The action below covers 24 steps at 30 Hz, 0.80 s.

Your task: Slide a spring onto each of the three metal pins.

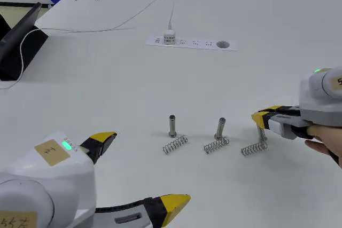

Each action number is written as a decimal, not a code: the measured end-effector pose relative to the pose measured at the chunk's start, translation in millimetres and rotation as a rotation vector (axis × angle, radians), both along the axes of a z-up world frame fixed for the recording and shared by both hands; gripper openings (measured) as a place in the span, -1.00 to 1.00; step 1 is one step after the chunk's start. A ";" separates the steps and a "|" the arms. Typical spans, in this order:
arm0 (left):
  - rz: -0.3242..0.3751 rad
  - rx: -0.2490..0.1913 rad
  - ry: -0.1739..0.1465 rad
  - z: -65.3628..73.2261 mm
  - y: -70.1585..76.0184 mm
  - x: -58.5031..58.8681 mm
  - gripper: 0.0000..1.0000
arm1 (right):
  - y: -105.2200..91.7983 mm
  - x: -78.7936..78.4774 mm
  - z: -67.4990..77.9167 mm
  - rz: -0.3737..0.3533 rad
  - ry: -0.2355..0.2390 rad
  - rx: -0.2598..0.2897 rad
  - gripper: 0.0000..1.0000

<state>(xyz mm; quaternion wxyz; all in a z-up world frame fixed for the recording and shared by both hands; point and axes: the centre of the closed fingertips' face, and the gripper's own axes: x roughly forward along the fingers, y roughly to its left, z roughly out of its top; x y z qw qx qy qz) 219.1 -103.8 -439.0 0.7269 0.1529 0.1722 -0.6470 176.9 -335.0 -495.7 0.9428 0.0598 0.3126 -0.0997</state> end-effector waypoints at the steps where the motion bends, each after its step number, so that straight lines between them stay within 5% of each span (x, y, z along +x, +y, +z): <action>1: -0.001 -0.001 -0.001 0.2 0.2 -0.1 0.84 | 0.8 -1.1 0.7 0.002 0.002 -0.002 -0.82; 24: -0.012 -0.004 -0.008 4.1 1.0 -5.7 0.81 | 9.3 -27.9 3.6 0.003 0.030 -0.027 -0.82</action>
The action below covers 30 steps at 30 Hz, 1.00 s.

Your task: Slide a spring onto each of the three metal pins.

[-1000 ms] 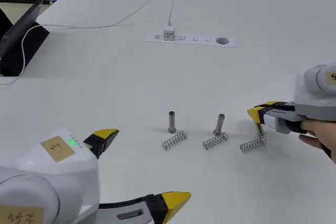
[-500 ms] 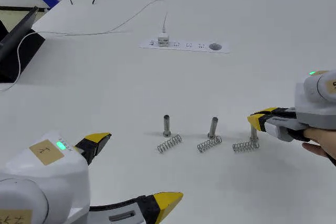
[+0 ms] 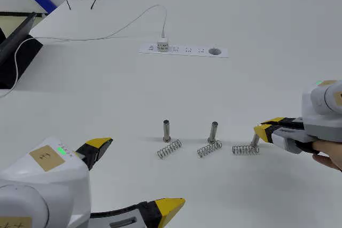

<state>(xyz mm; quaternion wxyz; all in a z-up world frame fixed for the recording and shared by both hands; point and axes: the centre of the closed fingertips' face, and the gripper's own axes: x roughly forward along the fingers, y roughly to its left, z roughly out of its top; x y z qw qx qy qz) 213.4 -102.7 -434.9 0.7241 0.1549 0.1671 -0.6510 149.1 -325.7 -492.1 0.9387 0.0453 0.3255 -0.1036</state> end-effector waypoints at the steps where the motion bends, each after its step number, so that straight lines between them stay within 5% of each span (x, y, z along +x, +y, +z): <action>1: -0.001 -0.001 -0.001 0.2 -0.1 -0.1 0.81 | 0.1 -0.5 -0.1 0.002 0.000 -0.001 -0.82; 13: -0.005 0.000 -0.003 1.7 0.1 -1.2 0.80 | 1.5 -0.2 -1.1 0.011 0.009 0.013 -0.81; 18: -0.005 0.003 -0.005 1.6 0.5 -0.5 0.79 | 3.4 -2.5 -2.2 0.010 0.015 0.025 -0.61; 30: -0.019 0.034 -0.018 -4.2 -1.5 3.6 0.69 | 14.3 -6.0 13.0 -0.008 -0.107 0.117 -0.27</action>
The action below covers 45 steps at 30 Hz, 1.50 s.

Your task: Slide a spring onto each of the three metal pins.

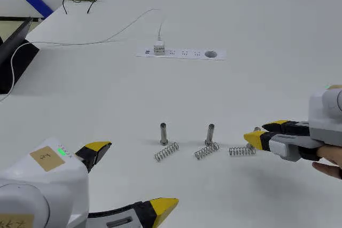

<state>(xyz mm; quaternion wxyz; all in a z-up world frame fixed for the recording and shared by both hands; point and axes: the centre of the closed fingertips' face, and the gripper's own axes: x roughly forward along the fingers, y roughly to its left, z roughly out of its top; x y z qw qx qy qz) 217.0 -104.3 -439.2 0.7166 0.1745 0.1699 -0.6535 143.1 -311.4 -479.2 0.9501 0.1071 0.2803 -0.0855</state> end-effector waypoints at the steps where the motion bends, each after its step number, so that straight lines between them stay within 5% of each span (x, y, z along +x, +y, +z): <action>1: -0.007 0.004 0.000 -0.7 -0.4 -0.4 0.63 | 0.8 -0.6 1.0 0.000 -0.009 0.004 -0.23; 5: -0.033 0.009 0.024 -3.5 -3.9 -2.0 0.39 | 6.4 -4.4 2.1 0.033 -0.023 -0.026 -0.13; 18: -0.059 0.041 -0.013 -16.3 -13.1 11.3 0.44 | 29.2 -16.1 12.2 0.102 -0.092 -0.045 0.02; 30: -0.098 0.070 -0.006 -34.3 -27.7 21.3 0.35 | 43.7 -16.1 33.9 0.126 -0.184 -0.045 0.11; 38: -0.103 0.049 0.030 -44.8 -40.7 29.5 0.22 | 50.1 -17.6 34.0 0.112 -0.183 -0.029 0.14; 45: -0.127 0.090 0.006 -62.0 -49.7 33.3 0.04 | 51.3 -20.8 35.8 0.088 -0.190 -0.022 0.13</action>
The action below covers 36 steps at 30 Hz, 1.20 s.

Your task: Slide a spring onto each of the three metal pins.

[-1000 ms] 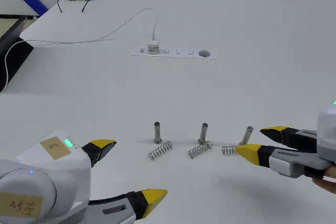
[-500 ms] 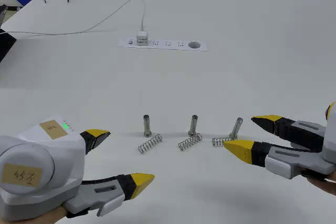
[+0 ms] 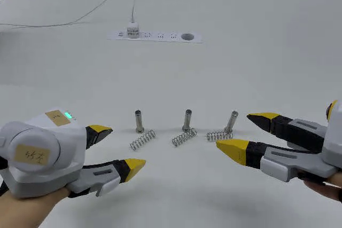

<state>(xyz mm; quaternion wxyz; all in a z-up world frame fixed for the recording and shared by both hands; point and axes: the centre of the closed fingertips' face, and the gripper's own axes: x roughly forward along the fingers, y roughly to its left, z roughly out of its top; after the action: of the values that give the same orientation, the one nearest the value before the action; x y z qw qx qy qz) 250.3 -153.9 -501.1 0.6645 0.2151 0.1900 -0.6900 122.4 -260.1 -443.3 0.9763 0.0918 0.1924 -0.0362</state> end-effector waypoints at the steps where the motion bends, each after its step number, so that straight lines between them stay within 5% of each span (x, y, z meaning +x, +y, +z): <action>1: -0.006 0.000 0.000 -1.3 -1.4 -0.2 0.01 | 0.4 -0.4 1.0 -0.001 -0.005 0.003 0.13; 6: -0.025 0.028 -0.001 -13.2 -7.5 1.3 -0.10 | 2.8 -3.1 0.9 -0.003 -0.012 0.007 0.16; 13: -0.014 0.012 0.023 -23.0 -14.5 6.5 -0.25 | 8.0 -8.2 -7.7 0.010 0.019 0.016 0.29; 36: -0.094 0.051 -0.019 -34.7 -20.0 8.6 -0.63 | 10.9 -11.7 -8.8 -0.029 0.019 0.052 0.35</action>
<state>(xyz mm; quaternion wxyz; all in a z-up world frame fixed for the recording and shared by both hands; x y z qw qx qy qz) 258.9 -173.9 -535.8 0.6275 0.2474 0.1910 -0.7131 110.6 -249.2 -452.2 0.9712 0.1197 0.2010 -0.0460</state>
